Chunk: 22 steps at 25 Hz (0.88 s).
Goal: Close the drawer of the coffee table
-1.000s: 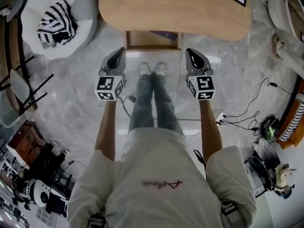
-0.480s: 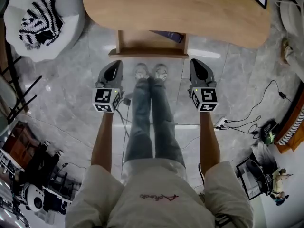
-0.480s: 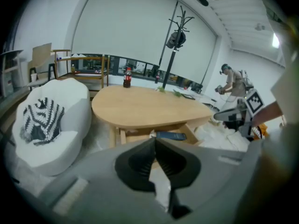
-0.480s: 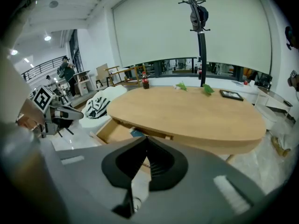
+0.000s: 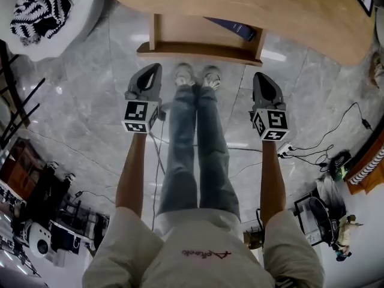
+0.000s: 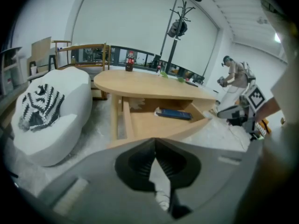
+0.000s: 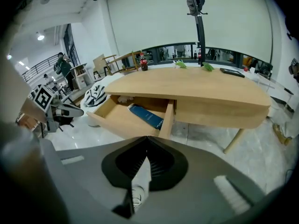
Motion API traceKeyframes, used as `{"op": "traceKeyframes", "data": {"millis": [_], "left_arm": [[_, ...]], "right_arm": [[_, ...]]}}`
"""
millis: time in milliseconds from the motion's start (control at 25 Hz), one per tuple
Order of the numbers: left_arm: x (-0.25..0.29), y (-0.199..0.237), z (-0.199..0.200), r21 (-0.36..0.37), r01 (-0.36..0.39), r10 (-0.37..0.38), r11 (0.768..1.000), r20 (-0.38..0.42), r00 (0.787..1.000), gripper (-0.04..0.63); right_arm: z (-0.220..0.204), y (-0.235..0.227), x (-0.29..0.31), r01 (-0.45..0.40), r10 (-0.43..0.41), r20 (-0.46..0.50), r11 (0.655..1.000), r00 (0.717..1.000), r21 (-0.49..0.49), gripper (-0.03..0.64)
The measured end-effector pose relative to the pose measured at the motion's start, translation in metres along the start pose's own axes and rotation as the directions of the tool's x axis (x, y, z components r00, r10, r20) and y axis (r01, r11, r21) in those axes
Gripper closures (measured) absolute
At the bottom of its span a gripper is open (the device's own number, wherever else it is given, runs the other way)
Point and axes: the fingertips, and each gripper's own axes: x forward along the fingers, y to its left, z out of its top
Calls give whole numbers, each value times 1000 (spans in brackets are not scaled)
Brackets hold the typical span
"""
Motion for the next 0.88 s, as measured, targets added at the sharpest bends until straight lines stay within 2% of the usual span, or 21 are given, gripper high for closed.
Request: {"op": "traceKeyframes", "data": {"millis": [120, 480, 600, 680, 760, 800, 880], "left_arm": [[6, 3, -18, 9, -3, 3, 1000, -21, 1000, 597], [30, 12, -50, -35, 1, -2, 999, -31, 1000, 595], [36, 17, -57, -46, 5, -7, 999, -34, 999, 527], [39, 22, -61, -45, -3, 2, 999, -35, 999, 477], [41, 26, -65, -39, -4, 2, 999, -41, 999, 407], [43, 27, -68, -34, 0, -1, 999, -45, 999, 403], [47, 30, -73, -8, -2, 2, 1000, -57, 998, 350]], "right_arm": [[-13, -2, 6, 6, -6, -9, 1000, 1000, 9, 612], [-46, -7, 32, 37, -36, -23, 997, 999, 65, 612], [-53, -13, 38, 52, -50, -31, 996, 998, 78, 597], [-55, -17, 43, 58, -55, -36, 995, 998, 80, 510], [-56, -19, 47, 64, -61, -41, 995, 997, 76, 475], [-57, -20, 49, 66, -63, -44, 995, 997, 71, 466], [-60, -21, 54, 71, -68, -57, 996, 996, 62, 440]]}}
